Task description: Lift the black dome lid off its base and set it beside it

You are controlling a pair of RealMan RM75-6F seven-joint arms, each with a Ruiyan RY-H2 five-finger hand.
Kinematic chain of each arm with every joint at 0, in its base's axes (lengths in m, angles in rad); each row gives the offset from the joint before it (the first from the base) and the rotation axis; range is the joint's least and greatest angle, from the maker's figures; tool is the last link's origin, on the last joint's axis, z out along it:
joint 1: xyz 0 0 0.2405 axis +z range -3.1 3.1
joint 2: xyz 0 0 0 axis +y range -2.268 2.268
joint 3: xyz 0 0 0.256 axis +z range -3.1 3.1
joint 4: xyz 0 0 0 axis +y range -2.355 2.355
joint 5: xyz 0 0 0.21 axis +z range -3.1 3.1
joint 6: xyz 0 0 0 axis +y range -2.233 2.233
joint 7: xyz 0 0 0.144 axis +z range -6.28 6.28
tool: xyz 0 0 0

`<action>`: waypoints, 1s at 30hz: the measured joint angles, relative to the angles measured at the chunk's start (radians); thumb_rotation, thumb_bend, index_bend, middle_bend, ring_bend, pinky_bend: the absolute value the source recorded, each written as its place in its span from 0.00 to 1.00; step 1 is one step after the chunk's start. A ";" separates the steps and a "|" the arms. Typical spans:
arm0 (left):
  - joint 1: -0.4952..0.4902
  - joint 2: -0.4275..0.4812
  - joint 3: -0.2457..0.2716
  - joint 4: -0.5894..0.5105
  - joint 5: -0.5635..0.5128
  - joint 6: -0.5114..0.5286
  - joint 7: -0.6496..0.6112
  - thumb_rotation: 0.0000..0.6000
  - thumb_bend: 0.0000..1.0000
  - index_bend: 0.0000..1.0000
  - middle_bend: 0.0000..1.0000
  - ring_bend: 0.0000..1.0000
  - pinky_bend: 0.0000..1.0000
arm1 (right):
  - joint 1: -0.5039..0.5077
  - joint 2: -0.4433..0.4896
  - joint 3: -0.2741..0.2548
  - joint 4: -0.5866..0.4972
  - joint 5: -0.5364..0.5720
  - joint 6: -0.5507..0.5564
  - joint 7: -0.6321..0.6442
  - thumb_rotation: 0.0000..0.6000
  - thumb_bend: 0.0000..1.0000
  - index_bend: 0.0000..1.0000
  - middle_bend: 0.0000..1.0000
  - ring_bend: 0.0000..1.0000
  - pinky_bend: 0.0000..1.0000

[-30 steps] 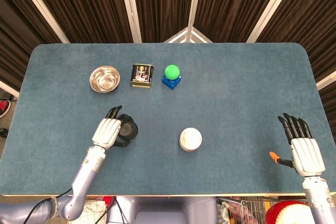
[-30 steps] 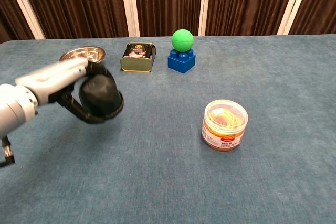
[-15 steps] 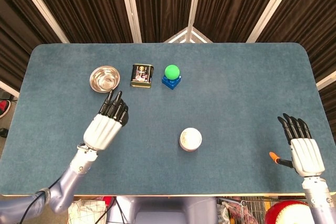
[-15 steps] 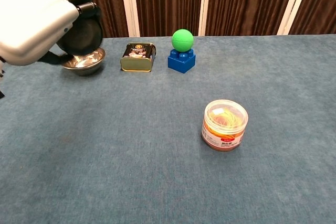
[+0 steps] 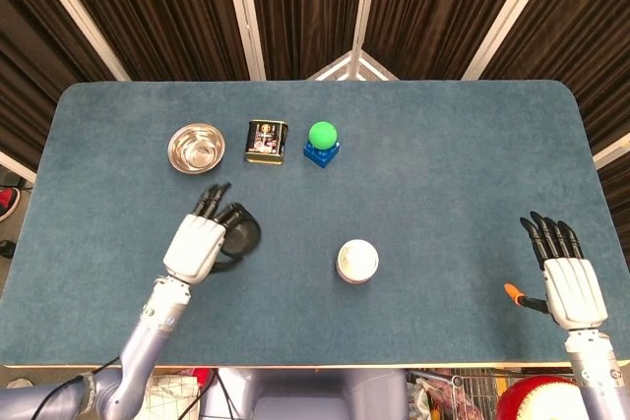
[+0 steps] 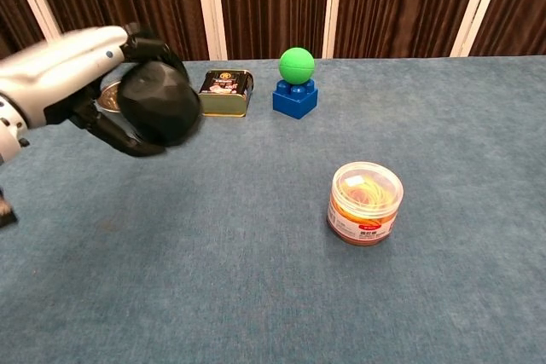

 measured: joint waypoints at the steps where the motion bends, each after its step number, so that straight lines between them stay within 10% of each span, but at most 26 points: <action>1: 0.000 0.020 -0.012 -0.038 -0.042 -0.047 -0.080 1.00 0.43 0.45 0.45 0.01 0.00 | -0.001 0.000 -0.001 -0.001 -0.002 0.002 -0.001 1.00 0.18 0.03 0.00 0.01 0.00; 9: 0.013 0.221 -0.173 -0.206 -0.270 -0.605 -0.766 1.00 0.43 0.46 0.46 0.01 0.00 | 0.004 0.003 0.006 -0.007 0.006 -0.002 -0.003 1.00 0.18 0.03 0.00 0.01 0.00; 15: 0.027 0.251 -0.195 -0.191 -0.224 -0.762 -0.912 1.00 0.43 0.46 0.45 0.01 0.00 | -0.003 -0.001 0.002 -0.002 0.001 0.008 -0.002 1.00 0.18 0.03 0.00 0.01 0.00; 20: 0.039 0.212 -0.170 -0.125 -0.122 -0.614 -0.740 1.00 0.43 0.46 0.45 0.01 0.00 | -0.002 0.004 0.002 -0.007 -0.002 0.008 0.001 1.00 0.18 0.03 0.00 0.01 0.00; 30: 0.050 0.028 -0.101 0.227 0.262 -0.079 0.237 1.00 0.42 0.46 0.46 0.01 0.00 | 0.004 0.001 0.004 -0.006 0.002 -0.002 0.000 1.00 0.19 0.03 0.00 0.01 0.00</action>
